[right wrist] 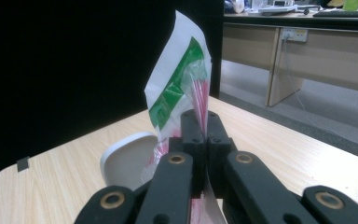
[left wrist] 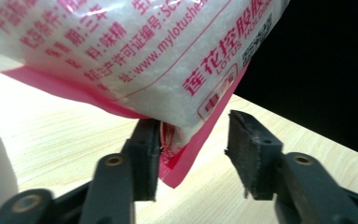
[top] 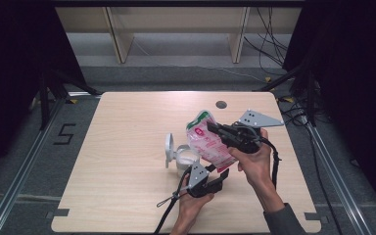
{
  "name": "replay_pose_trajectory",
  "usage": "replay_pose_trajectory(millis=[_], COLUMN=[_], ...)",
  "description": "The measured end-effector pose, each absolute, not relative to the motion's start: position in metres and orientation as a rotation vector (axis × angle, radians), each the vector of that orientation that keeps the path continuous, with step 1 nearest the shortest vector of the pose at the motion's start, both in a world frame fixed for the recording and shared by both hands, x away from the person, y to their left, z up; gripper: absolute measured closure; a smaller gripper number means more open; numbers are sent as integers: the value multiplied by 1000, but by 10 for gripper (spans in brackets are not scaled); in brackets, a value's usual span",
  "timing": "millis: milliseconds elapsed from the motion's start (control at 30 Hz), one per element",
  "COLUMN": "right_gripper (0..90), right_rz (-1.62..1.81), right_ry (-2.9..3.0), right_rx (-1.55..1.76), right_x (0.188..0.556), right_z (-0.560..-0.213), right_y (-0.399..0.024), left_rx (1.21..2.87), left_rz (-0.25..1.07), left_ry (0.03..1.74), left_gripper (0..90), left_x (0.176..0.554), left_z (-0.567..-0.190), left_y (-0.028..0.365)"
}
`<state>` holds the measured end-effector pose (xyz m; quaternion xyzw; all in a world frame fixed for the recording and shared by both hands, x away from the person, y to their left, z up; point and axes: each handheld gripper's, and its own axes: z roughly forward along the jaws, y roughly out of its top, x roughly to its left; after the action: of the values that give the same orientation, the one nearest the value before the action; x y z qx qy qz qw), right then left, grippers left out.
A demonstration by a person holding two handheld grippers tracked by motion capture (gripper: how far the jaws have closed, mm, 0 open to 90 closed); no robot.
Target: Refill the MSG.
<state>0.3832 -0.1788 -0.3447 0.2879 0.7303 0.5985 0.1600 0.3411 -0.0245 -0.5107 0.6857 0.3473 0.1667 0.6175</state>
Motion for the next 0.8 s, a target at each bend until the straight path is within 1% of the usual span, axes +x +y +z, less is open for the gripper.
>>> replay_pose_trajectory(millis=[100,300,467,500,533,633,700,800], right_gripper=[900,900,900,900,900,900,900,900], right_rz=[1746,1775,1811,1799,1794,1801,1800,1796], right_ry=[2065,2027,2026,2026,2028,2029,2035,2031], right_rx=[821,830,827,810,807,816,825,834], right_x=[382,377,375,375,375,374,374,374], right_z=[-346,-347,-351,-352,-353,-355,-357,-361], right_y=[-182,-186,-187,-187,-187,-187,-189,-191], left_rx=[1586,1596,1623,1637,1593,1616,1615,1660], left_rz=[383,387,376,384,351,364,364,390], left_ry=[799,800,851,871,884,906,891,874], left_gripper=[467,420,367,365,360,333,327,324], left_x=[340,334,332,331,331,327,323,318], left_z=[-509,-508,-510,-510,-510,-508,-508,-507], left_y=[-21,-14,-9,-8,-9,-5,-2,4])
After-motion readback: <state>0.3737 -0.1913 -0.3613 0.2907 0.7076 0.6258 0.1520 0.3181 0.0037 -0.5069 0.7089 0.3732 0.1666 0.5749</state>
